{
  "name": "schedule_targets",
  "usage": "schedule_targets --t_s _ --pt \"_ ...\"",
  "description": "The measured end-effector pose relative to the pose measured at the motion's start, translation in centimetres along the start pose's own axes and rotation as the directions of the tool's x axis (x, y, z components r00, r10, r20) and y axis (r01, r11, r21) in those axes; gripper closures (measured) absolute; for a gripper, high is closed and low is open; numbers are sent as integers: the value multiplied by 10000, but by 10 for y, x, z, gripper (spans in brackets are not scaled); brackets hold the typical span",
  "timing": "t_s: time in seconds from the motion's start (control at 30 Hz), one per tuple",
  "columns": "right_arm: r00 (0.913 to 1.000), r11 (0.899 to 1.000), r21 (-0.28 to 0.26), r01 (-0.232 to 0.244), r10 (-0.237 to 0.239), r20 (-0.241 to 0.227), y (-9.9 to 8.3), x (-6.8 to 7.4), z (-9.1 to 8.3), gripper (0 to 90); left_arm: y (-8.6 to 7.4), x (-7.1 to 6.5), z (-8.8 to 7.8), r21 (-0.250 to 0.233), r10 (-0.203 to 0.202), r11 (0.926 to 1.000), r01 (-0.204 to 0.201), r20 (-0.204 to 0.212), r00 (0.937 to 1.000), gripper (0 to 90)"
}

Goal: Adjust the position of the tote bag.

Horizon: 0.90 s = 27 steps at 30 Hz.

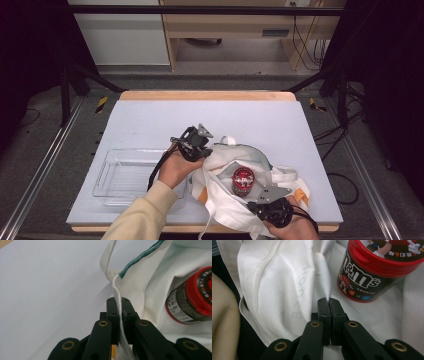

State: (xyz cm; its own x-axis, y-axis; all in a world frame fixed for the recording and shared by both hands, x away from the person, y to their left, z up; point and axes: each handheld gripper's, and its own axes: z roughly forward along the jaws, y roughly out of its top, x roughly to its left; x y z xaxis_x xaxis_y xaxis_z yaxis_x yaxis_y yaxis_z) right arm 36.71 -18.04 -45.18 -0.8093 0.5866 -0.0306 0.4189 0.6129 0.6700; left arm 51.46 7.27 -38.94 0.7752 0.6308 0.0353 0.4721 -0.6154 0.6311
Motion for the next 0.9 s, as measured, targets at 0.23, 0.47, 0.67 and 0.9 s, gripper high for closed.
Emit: schedule_targets --t_s 0.23,0.47,0.67,0.9 --pt "10000 10000 -30 4 -4 -50 -1 -1 0 894 -1 6 7 64 -202 9998 204 -255 9995 874" --pt "10000 10000 -12 -41 41 -17 0 -1 0 887 -4 6 10 105 -216 9997 219 -285 9994 874" --pt "9988 9988 -473 -85 107 469 15 -3 -23 712 -7 1 2 -58 -78 10000 77 -163 9998 875" --pt "9928 9929 -1193 21 123 1194 34 -3 -58 561 -9 -4 -2 -162 -22 9999 21 -77 10000 875"
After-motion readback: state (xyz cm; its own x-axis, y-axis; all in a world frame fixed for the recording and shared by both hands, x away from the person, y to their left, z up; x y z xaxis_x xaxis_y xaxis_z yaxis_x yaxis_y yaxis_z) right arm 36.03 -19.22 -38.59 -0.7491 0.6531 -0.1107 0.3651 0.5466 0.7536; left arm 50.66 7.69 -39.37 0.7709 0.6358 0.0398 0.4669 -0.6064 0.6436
